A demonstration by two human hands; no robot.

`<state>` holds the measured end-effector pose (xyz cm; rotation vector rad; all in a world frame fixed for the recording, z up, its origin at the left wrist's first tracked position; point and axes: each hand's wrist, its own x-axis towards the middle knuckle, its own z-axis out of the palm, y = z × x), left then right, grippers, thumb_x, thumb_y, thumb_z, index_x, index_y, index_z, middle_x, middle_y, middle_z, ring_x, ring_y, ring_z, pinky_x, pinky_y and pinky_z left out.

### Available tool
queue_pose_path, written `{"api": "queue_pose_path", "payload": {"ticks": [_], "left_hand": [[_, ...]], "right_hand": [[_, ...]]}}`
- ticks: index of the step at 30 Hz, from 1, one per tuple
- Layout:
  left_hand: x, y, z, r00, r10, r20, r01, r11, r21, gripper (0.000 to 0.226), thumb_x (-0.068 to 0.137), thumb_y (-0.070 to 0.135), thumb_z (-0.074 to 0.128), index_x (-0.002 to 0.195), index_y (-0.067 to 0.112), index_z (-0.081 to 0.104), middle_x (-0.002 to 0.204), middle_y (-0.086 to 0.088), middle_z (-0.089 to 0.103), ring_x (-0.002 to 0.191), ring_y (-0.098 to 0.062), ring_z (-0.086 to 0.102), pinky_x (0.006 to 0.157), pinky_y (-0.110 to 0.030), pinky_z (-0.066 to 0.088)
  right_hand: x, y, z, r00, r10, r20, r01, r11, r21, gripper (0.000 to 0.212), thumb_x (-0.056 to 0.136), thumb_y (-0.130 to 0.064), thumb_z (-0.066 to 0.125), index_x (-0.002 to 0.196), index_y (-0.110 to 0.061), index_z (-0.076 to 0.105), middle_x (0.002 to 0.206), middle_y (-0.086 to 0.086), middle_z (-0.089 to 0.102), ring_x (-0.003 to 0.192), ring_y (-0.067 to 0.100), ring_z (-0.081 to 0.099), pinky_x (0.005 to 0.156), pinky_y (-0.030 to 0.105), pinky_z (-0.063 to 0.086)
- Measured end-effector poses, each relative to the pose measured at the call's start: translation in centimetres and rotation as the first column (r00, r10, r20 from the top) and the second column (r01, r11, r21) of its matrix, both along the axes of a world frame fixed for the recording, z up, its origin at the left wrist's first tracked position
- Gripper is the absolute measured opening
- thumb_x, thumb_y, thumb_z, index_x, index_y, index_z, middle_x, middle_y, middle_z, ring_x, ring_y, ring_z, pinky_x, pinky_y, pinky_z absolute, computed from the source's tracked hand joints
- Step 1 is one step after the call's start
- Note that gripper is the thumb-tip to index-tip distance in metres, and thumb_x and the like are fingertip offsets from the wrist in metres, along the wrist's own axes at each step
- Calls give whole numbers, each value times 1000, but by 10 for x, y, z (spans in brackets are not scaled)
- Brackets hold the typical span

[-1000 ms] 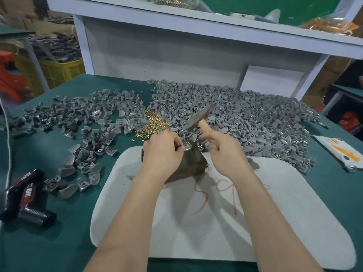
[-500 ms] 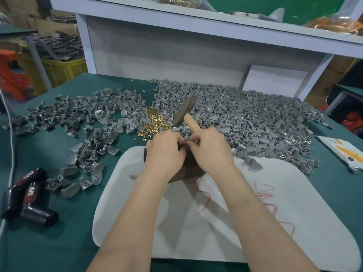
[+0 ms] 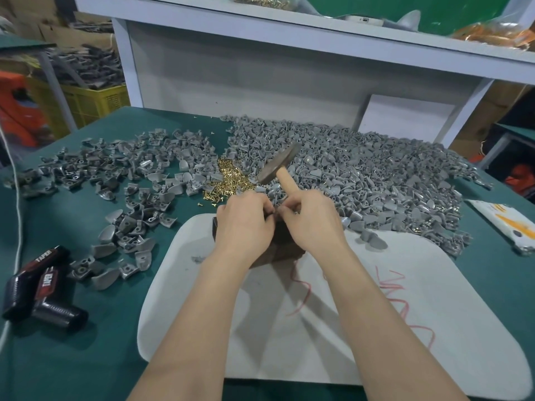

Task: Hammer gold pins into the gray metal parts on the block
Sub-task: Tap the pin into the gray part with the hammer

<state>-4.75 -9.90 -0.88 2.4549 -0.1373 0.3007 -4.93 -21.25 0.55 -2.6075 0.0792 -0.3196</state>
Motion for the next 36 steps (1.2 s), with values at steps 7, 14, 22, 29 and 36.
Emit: {"api": "queue_pose_path", "payload": {"ticks": [7, 14, 22, 29, 36], "left_hand": [[-2, 0, 2, 1000, -5, -7, 5, 999, -33, 8, 88, 25, 61, 85, 22, 67, 97, 0, 66, 100, -27, 57, 90, -43, 44], [-2, -1, 3, 999, -29, 20, 29, 1000, -2, 12, 89, 24, 60, 90, 17, 70, 100, -3, 64, 99, -29, 58, 86, -44, 44], [-3, -1, 3, 1000, -17, 9, 17, 1000, -20, 9, 88, 25, 62, 83, 19, 66, 96, 0, 63, 99, -28, 58, 87, -44, 44], [-2, -1, 3, 1000, -10, 9, 11, 1000, -20, 7, 87, 25, 62, 82, 21, 66, 97, 1, 63, 99, -26, 58, 87, -44, 45], [-2, -1, 2, 1000, -3, 14, 4, 1000, -23, 7, 87, 24, 63, 80, 23, 65, 96, 3, 63, 98, -25, 58, 87, -43, 45]], "right_hand": [[0, 1, -2, 1000, -1, 14, 1, 999, -38, 10, 89, -30, 59, 86, -29, 68, 100, 4, 59, 90, 27, 59, 71, 32, 45], [5, 3, 0, 996, 57, 67, -43, 978, -202, 30, 92, -22, 55, 121, -30, 56, 91, 1, 40, 78, 22, 41, 67, 33, 36], [4, -1, 2, 997, 70, -14, -71, 994, -87, 12, 90, -28, 58, 94, -24, 68, 103, 7, 59, 96, 29, 58, 77, 33, 46], [6, -1, 3, 996, 69, -51, -71, 996, -44, 11, 89, -27, 59, 82, -27, 66, 86, 4, 58, 84, 27, 58, 71, 31, 45], [9, -4, 1, 996, 76, -51, -77, 997, -8, 13, 88, -24, 60, 78, -30, 63, 73, -1, 52, 75, 22, 51, 67, 29, 40]]}}
